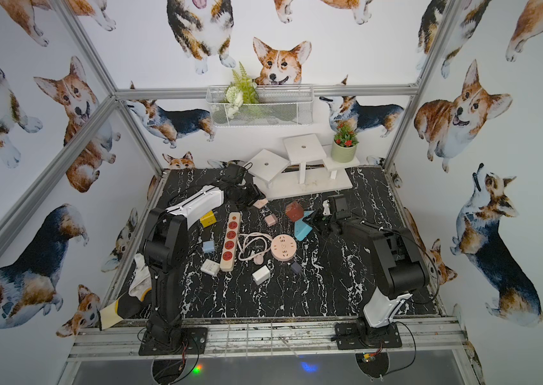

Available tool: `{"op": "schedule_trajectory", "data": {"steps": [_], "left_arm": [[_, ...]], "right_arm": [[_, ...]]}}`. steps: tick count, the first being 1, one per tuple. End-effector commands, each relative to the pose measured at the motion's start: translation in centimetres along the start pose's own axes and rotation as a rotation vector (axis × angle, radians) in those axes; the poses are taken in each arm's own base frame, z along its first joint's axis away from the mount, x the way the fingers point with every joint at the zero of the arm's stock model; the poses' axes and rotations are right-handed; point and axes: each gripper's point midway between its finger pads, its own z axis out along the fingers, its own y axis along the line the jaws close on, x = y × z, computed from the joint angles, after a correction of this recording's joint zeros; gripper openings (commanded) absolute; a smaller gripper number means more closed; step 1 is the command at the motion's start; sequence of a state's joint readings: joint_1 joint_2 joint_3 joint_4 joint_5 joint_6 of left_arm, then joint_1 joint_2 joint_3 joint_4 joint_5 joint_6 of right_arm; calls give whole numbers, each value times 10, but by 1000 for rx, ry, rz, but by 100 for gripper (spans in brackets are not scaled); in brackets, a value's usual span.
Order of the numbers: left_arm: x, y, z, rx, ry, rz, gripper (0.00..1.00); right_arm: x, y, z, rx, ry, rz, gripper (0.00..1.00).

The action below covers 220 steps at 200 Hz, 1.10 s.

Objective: Pull the plug off the socket
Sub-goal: Place the plug at the center of the board.

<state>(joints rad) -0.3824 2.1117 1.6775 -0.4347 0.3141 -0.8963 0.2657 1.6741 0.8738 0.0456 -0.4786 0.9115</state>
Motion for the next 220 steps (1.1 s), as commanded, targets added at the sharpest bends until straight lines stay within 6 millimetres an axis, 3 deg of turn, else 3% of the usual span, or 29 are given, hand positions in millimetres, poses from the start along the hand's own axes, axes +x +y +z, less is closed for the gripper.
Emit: {"op": "schedule_trajectory", "data": {"steps": [1, 54, 82, 113, 150, 220], "left_arm": [[1, 1, 6, 26, -3, -21, 15], [16, 26, 19, -14, 29, -65, 36], [15, 32, 15, -56, 18, -60, 61], [13, 34, 8, -92, 13, -50, 72], [14, 34, 3, -93, 10, -46, 80], [22, 45, -12, -150, 8, -71, 78]], "right_arm": [[20, -28, -5, 116, 74, 46, 0], [19, -29, -9, 130, 73, 38, 0], [19, -30, -8, 132, 72, 40, 0], [18, -29, -7, 129, 70, 40, 0], [15, -28, -6, 132, 63, 40, 0], [13, -29, -4, 137, 62, 40, 0]]}}
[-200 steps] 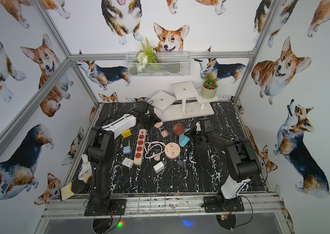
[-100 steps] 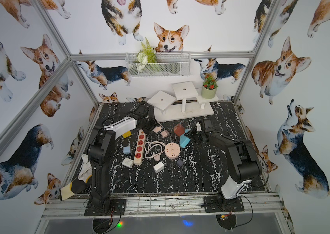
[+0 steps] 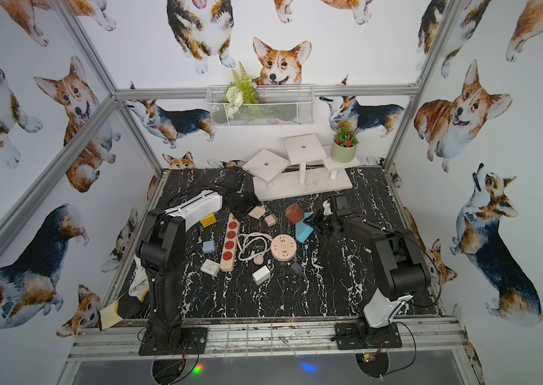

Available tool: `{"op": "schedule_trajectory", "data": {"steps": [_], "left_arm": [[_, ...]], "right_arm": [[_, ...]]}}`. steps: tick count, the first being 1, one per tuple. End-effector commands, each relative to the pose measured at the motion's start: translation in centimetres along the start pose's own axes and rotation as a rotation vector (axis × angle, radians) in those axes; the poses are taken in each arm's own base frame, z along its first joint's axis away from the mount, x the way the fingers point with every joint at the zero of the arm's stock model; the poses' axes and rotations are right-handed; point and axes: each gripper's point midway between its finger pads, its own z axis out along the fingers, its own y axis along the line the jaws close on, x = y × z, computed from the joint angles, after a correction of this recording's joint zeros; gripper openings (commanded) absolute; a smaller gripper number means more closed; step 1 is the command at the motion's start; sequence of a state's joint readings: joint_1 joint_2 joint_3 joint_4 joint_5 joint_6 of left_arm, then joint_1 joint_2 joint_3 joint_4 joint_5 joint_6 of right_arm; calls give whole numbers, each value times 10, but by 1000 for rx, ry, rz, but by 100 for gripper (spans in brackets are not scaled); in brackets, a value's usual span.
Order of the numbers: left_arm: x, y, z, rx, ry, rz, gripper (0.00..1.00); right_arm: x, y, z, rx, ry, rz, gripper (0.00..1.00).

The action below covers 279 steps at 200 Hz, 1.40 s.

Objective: Pull the plug off the socket
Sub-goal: Place the plug at the center of the board, then remove the plug from the socket.

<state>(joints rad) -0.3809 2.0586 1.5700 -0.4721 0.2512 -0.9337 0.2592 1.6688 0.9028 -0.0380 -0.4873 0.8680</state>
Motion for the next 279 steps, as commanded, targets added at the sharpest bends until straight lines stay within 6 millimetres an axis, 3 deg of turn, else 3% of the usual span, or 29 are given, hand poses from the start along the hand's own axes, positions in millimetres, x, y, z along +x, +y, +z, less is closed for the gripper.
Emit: {"op": "schedule_trajectory", "data": {"steps": [1, 62, 105, 122, 141, 193, 233, 279], "left_arm": [[5, 10, -6, -41, 4, -7, 78], [15, 20, -10, -76, 19, -9, 79], [18, 25, -27, -152, 25, 12, 79], [21, 13, -36, -167, 21, 85, 78], [28, -14, -43, -145, 30, 181, 76], [64, -79, -33, -11, 106, 285, 68], [85, -102, -12, 88, 194, 272, 80], [96, -117, 7, 172, 248, 249, 82]], "right_arm": [[11, -26, 1, 106, 33, 57, 0], [10, -25, 3, 103, 36, 61, 0], [12, -27, 0, 104, 35, 55, 0], [13, -27, 0, 101, 38, 49, 0], [14, -26, 0, 99, 42, 39, 0], [20, -29, -2, 88, 51, 24, 0], [26, -30, -5, 82, 56, 2, 0], [29, -25, -5, 64, 74, -24, 0]]}}
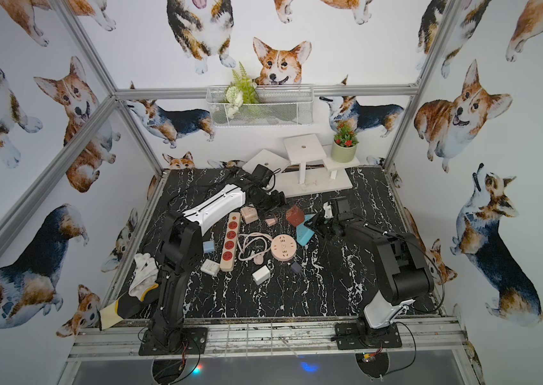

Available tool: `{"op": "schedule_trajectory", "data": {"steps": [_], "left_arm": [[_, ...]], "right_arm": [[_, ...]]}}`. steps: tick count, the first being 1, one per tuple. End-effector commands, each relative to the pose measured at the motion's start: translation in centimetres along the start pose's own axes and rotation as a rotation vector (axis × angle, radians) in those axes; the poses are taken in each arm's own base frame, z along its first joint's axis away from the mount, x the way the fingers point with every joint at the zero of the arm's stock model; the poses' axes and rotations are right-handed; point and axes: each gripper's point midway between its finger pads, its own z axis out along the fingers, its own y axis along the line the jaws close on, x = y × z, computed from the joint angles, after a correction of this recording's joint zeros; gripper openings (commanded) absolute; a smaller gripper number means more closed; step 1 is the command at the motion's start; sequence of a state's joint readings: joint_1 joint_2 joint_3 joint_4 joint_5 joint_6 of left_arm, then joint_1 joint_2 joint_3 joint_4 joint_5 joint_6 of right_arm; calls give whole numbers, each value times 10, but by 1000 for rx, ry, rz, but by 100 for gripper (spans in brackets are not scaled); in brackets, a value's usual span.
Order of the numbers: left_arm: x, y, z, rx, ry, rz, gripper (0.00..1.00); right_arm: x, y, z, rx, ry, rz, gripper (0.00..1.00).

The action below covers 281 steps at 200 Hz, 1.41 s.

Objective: Pull the plug off the socket
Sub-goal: Remove the plug from the socket.

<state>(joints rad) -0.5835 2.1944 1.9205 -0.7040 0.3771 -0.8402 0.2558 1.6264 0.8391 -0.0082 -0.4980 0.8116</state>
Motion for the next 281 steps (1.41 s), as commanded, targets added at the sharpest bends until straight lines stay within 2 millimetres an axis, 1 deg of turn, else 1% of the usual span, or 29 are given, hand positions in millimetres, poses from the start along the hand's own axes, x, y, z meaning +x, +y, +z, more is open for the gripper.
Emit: {"op": "schedule_trajectory", "data": {"steps": [1, 28, 49, 76, 98, 131, 184, 194, 209, 215, 228, 241, 258, 281], "left_arm": [[1, -19, 6, 88, 18, 2, 82], [3, -20, 18, 108, 45, -32, 82], [4, -21, 23, 112, 54, -35, 82], [5, -18, 32, 108, 74, -63, 81], [4, -20, 38, 128, 82, -86, 80], [1, -22, 42, 134, 82, -106, 72], [2, -17, 46, 127, 94, -127, 61], [3, -18, 47, 130, 96, -129, 57], [2, -18, 45, 133, 93, -129, 46], [2, -19, 45, 134, 90, -129, 39], [1, -19, 42, 134, 82, -132, 16], [-1, -20, 38, 139, 71, -141, 1], [-6, -23, 33, 155, 55, -151, 0], [-11, -30, 24, 179, 36, -143, 0]], "right_arm": [[21, -18, 0, 75, 76, 34, 0], [21, -15, 0, 67, 79, 18, 0], [24, -13, 2, 62, 88, 10, 0], [25, -11, 2, 50, 89, 5, 0], [25, -8, 3, 37, 88, 0, 0], [26, -7, 3, 32, 88, 1, 0], [28, -7, 2, 31, 89, -3, 0], [29, -7, 2, 30, 88, -2, 0], [30, -9, 2, 36, 91, 2, 0], [30, -11, 2, 41, 91, 5, 0], [30, -15, 1, 62, 86, 14, 0], [31, -21, 1, 87, 81, 25, 0], [33, -32, -1, 122, 76, 45, 0], [33, -52, -6, 208, 61, 68, 0]]}}
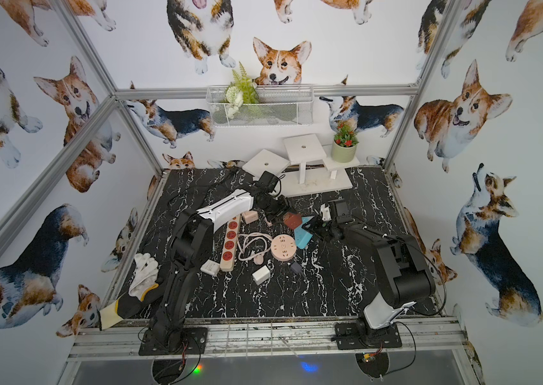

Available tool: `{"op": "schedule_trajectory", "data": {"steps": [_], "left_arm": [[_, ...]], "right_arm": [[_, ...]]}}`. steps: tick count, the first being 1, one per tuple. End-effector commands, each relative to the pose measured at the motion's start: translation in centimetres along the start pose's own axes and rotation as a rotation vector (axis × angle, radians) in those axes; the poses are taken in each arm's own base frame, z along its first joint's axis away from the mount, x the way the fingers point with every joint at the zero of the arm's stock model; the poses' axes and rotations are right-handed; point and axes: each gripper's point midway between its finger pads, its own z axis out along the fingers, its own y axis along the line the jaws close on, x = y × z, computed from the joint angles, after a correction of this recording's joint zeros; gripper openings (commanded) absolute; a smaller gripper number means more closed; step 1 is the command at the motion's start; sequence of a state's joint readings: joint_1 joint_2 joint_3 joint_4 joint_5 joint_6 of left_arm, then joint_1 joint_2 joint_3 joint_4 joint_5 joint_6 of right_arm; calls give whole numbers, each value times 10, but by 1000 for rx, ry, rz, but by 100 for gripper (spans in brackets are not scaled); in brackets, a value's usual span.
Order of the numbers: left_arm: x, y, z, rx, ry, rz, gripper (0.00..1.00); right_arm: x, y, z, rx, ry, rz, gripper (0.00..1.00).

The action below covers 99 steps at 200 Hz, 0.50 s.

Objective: Pull the plug off the socket
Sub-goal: Remove the plug from the socket.

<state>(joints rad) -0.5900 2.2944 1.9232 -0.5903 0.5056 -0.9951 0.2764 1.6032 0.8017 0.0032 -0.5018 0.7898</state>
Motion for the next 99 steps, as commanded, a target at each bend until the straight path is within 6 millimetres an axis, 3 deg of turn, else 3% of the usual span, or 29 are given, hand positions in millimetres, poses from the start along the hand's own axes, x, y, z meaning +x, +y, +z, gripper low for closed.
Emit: {"op": "schedule_trajectory", "data": {"steps": [1, 46, 76, 99], "left_arm": [[-13, -29, -16, 95, -55, 9, 0], [-10, -37, -33, -28, -84, 173, 0], [-10, -51, -38, 64, -90, 126, 0], [-8, -49, -37, 73, -89, 114, 0]], "right_arm": [[21, -51, -7, 214, 45, 104, 0], [25, -85, -19, 372, 55, 102, 0], [27, -84, -16, 344, 65, 107, 0], [24, -75, -12, 288, 57, 114, 0]]}}
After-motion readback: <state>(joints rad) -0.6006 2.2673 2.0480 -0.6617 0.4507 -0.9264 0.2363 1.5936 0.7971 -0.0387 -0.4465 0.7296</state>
